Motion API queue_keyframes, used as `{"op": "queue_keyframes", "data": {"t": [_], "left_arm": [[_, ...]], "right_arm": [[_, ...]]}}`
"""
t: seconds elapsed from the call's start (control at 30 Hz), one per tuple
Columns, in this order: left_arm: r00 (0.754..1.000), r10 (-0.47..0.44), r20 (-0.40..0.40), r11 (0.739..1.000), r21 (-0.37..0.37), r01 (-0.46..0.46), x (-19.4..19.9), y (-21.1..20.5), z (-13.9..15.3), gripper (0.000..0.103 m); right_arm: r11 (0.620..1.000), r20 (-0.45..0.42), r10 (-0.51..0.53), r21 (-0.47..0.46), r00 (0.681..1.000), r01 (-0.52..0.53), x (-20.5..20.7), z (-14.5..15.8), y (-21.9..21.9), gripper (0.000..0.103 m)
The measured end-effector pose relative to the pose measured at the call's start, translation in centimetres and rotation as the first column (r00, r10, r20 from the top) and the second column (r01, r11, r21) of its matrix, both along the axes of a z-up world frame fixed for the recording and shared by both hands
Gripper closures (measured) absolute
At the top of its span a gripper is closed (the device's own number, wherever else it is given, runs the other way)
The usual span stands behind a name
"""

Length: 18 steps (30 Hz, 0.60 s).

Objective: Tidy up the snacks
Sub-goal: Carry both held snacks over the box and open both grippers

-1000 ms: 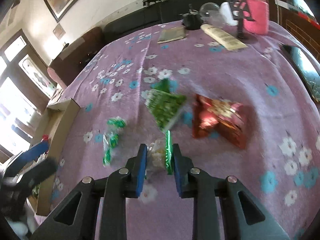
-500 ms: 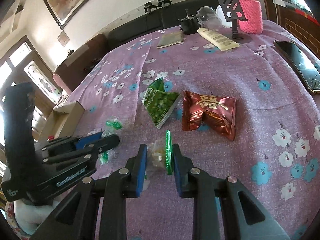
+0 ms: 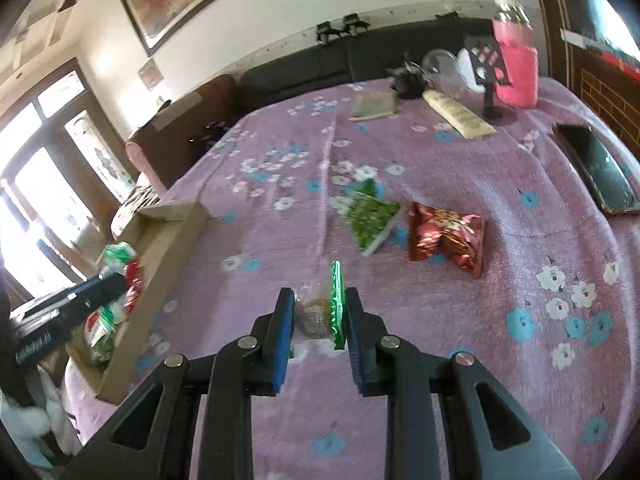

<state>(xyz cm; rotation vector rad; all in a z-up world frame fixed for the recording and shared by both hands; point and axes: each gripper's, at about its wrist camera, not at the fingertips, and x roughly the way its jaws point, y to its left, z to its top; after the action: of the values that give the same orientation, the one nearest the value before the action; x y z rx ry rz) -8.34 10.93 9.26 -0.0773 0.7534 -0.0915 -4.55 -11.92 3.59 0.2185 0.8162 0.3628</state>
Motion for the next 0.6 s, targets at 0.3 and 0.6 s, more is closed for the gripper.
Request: {"op": "queue_keyframes", "data": {"t": [0.3,0.6], "left_arm": [[0.981,0.192,0.039,0.981,-0.035,-0.19,-4.5,8.5,-0.2,0.083],[0.973,0.229,0.022,0.973,-0.035,-0.229,-5.6,11.0,-2.4,0.083]], "right_arm": [[0.991,0.045,0.132,-0.027,0.99,-0.13,-3.1,3.2,6.8,0.079],[0.954,0.038,0.286,-0.107,0.958,-0.28,-5.0,3.7,16.1,0.079]]}}
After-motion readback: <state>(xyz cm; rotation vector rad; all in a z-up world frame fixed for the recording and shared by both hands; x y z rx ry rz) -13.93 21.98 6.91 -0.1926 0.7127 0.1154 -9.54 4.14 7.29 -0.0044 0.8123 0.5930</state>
